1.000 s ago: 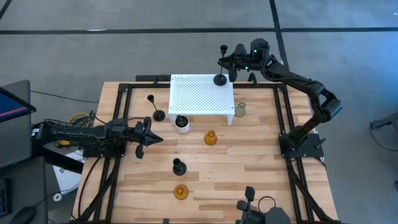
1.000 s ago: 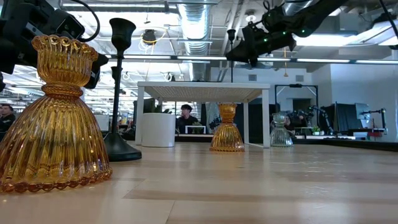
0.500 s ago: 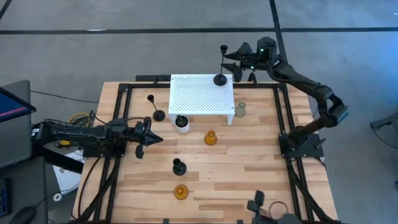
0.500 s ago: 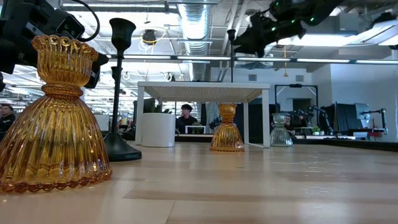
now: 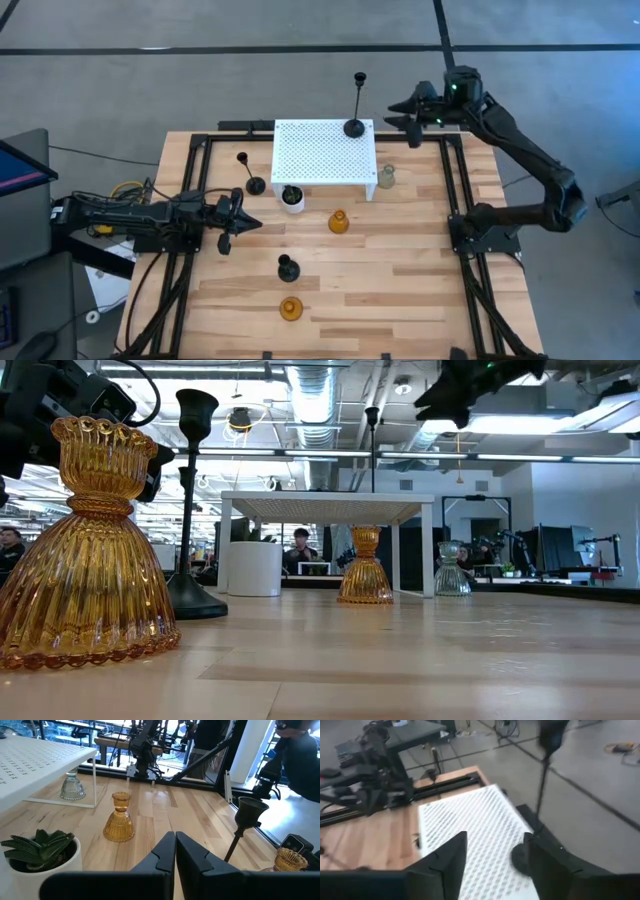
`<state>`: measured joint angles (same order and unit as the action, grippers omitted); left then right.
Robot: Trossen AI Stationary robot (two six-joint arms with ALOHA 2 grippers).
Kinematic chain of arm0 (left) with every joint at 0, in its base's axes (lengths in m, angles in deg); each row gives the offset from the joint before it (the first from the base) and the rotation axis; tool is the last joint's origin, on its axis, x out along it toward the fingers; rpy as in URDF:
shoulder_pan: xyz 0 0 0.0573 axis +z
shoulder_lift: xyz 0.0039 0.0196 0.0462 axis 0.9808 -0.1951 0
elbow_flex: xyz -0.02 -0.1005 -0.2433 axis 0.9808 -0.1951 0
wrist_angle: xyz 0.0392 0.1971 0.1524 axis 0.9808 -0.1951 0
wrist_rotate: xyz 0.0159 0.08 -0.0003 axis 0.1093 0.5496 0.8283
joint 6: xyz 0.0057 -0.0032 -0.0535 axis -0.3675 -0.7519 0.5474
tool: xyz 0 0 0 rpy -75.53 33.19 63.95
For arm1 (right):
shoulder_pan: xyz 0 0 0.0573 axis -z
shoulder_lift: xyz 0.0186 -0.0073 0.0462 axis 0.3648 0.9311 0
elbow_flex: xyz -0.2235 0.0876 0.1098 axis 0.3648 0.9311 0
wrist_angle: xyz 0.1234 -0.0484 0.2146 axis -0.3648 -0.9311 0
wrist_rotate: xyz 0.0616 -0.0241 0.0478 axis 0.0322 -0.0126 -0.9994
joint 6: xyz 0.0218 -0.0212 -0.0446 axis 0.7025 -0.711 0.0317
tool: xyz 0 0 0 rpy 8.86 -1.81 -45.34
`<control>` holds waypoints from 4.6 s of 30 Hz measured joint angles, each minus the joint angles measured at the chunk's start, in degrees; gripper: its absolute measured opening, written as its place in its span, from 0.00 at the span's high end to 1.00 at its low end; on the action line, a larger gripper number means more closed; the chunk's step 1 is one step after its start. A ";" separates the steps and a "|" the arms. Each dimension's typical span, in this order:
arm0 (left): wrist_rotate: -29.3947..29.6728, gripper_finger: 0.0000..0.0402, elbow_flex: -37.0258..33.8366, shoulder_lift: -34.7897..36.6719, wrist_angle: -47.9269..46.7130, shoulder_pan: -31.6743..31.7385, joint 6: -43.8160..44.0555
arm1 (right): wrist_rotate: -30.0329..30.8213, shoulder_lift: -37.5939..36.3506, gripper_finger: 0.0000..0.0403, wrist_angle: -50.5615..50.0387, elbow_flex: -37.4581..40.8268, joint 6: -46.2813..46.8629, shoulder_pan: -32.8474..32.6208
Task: Pick & Place candle stick holders
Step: Put the top black candle holder on the shelf aligned with the other black candle holder
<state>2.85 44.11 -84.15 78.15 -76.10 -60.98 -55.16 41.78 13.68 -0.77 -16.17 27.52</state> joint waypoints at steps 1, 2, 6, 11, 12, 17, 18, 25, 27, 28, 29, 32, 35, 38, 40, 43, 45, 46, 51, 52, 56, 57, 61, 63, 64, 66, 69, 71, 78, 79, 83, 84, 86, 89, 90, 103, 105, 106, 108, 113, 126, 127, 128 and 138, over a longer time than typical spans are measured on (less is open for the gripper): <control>0.00 0.97 0.00 0.01 -0.02 0.00 0.00 | 0.00 -0.64 0.58 -1.40 0.00 0.00 -0.30; 0.00 0.97 0.00 -0.01 -0.01 -0.01 0.00 | -0.02 -1.17 0.61 -2.81 0.00 0.00 -0.71; 0.00 0.97 0.00 0.01 0.01 -0.02 0.00 | -0.13 -2.02 0.72 -7.64 0.00 -1.14 -2.97; -0.02 0.97 0.00 -0.01 0.05 -0.02 0.00 | 0.22 -1.35 0.86 -13.85 0.04 -4.36 -6.94; 0.00 0.97 0.00 0.00 0.05 0.00 0.00 | 0.48 -1.13 0.88 -14.15 0.43 -4.91 -7.90; 0.00 0.97 0.00 0.02 0.35 -0.01 0.00 | 4.75 -1.62 0.99 -10.00 4.60 -10.21 -13.89; 0.00 0.97 0.00 -0.01 0.37 -0.01 0.00 | 5.42 -1.94 0.99 -8.17 5.75 -10.30 -15.05; 0.00 0.97 -0.01 0.03 0.91 0.00 -0.02 | 5.82 -6.14 1.00 3.32 14.32 -10.29 -19.46; 0.00 0.97 -0.02 0.14 0.88 -0.02 -0.39 | 5.79 -7.84 0.99 5.94 17.08 -9.40 -19.82; 0.00 0.97 -0.01 0.15 0.89 0.00 -1.25 | 5.82 -8.84 0.99 7.16 18.58 -8.80 -19.97; 0.00 0.97 -0.02 0.17 0.93 -0.01 -2.10 | 5.80 -9.90 0.99 8.15 20.08 -8.34 -20.03; 0.40 0.98 -0.02 0.17 0.97 -0.02 -4.32 | 5.67 -13.27 1.00 11.37 24.59 -6.78 -20.03; 2.29 0.99 -0.01 0.17 1.27 0.00 -4.54 | 5.65 -16.66 0.99 14.84 29.12 -4.34 -20.70; 3.27 0.98 -0.02 0.15 1.30 0.00 -4.57 | 5.62 -19.60 1.00 18.71 33.40 -2.66 -21.87; 3.28 0.98 -0.02 0.15 1.32 0.00 -4.55 | 5.62 -21.21 1.00 21.87 36.11 -1.59 -22.86; 3.28 0.99 -0.02 0.15 1.39 0.00 -4.11 | 5.69 -23.09 1.00 25.82 40.01 -0.33 -24.27; 3.28 0.99 0.00 0.15 1.45 0.00 -4.07 | 5.69 -24.00 1.00 27.96 42.16 -0.17 -25.11; 3.28 0.99 -0.02 0.15 1.47 -0.02 -4.02 | 5.69 -24.36 1.00 29.10 43.17 0.28 -25.45; 3.28 0.97 -0.02 0.13 1.52 0.00 -3.93 | 5.84 -24.87 1.00 34.51 46.67 3.44 -26.13; 3.28 0.97 -0.02 0.13 1.51 0.00 -3.93 | 5.83 -24.86 1.00 35.52 47.29 3.96 -26.13; 3.26 0.98 -0.02 0.10 1.51 -0.01 -3.91 | 5.84 -24.83 1.00 37.05 48.38 5.18 -26.19; 3.26 0.98 -0.02 0.10 1.51 0.00 -3.92 | 5.86 -24.84 1.00 37.47 48.62 5.18 -26.36; 3.26 0.98 -0.02 0.10 1.49 -0.02 -3.93 | 5.84 -24.84 1.00 37.78 49.86 5.20 -26.48; 3.26 0.98 -0.02 0.10 1.49 -0.02 -3.91 | 5.86 -24.84 1.00 38.65 51.19 5.31 -26.46; 3.26 0.97 -0.02 0.08 1.49 -0.02 -3.91 | 5.87 -24.82 1.00 39.17 51.88 5.89 -26.46; 3.26 0.97 -0.02 0.02 1.49 0.00 -3.92 | 6.48 -24.82 1.00 40.53 53.11 7.71 -26.46; 3.26 0.97 -0.02 0.02 1.49 0.00 -3.91 | 7.99 -24.82 1.00 43.55 55.09 9.57 -26.46; 3.26 0.97 -0.02 0.02 1.49 0.00 -3.92 | 8.24 -24.82 1.00 45.48 56.42 9.68 -26.46; 7.79 0.98 -0.02 0.02 1.69 0.00 -3.57 | 8.79 -24.82 1.00 46.24 56.98 9.70 -26.46; 9.57 0.99 -0.02 0.02 1.63 -0.01 -3.05 | 8.79 -24.82 1.00 46.24 56.98 9.73 -26.46; 12.76 0.99 -0.02 -0.01 1.25 0.00 -2.51 | 8.79 -24.82 1.00 46.20 56.98 9.74 -26.46; 12.76 0.99 -0.02 -0.01 1.25 0.00 -2.47 | 8.79 -24.82 1.00 46.20 56.98 9.84 -26.46; 12.76 0.99 -0.02 0.03 1.25 0.00 -2.45 | 8.79 -24.82 1.00 46.18 56.98 9.90 -26.46; 12.91 0.99 1.01 0.08 0.83 0.00 -2.56 | 8.80 -24.82 1.00 46.14 56.98 9.88 -26.39; 12.92 0.99 1.94 0.08 0.75 0.00 -2.61 | 8.81 -24.82 1.00 46.13 56.98 9.88 -26.39; 26.71 0.99 19.89 0.15 -34.32 -0.02 -0.75 | 8.83 -24.82 1.00 46.09 56.98 9.70 -26.39; 28.57 0.99 19.98 0.15 -35.95 0.00 0.97 | 8.83 -24.82 1.00 46.09 56.98 9.70 -26.39; 29.49 0.99 19.98 0.15 -37.17 0.00 1.71 | 8.83 -24.82 1.00 46.09 56.98 9.70 -26.39; 31.71 0.99 19.98 0.15 -38.92 -0.02 3.67 | 8.83 -24.82 1.00 46.09 56.98 9.70 -26.39; 39.24 0.99 19.98 0.15 -42.95 -0.01 6.56 | 8.83 -24.82 1.00 46.09 56.98 9.70 -26.39; 44.22 0.98 19.63 0.04 -42.83 0.00 5.97 | 8.83 -24.82 1.00 46.09 56.98 9.70 -26.39; 44.22 0.98 19.22 0.04 -42.85 0.00 5.97 | 8.82 -24.82 1.00 46.09 56.98 9.70 -26.39; 44.22 0.98 18.77 0.02 -42.90 0.00 5.97 | 8.83 -24.82 1.00 46.09 56.98 9.70 -26.39; 48.85 0.86 13.80 -2.30 -38.99 0.00 6.14 | 8.83 -24.82 1.00 46.00 56.98 9.69 -26.39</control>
<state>51.69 57.91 -86.45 39.16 -76.09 -54.83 -46.32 16.96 59.68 56.21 -6.48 1.13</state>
